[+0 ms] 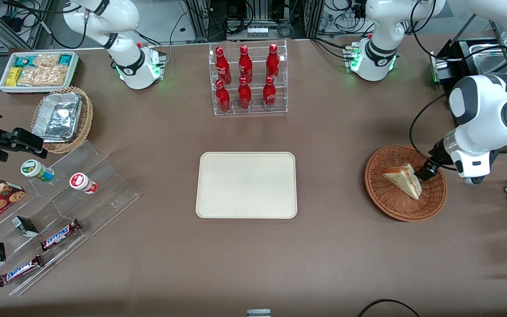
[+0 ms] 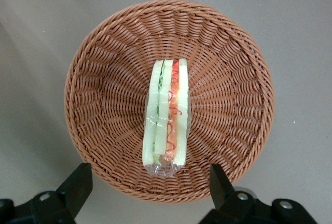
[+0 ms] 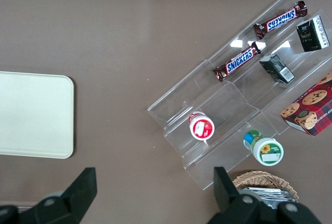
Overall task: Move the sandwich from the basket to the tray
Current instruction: 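Move the open left gripper down over the sandwich in the wicker basket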
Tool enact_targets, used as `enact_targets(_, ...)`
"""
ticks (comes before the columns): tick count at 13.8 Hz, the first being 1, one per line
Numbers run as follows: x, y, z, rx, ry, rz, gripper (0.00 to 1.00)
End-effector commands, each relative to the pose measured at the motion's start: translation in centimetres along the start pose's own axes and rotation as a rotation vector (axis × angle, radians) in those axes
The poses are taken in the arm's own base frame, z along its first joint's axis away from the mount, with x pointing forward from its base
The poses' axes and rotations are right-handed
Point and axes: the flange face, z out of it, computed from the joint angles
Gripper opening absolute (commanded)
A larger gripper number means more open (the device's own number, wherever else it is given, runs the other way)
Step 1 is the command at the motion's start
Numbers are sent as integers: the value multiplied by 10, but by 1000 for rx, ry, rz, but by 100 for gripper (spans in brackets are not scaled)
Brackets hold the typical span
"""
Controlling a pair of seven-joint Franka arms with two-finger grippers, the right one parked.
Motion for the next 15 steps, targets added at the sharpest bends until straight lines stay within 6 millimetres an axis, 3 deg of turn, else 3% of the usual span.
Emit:
enact_targets(1,-2,3,7,-14,6,-35,100)
enact_targets(15,-12,12,57,-20,13,-89,100)
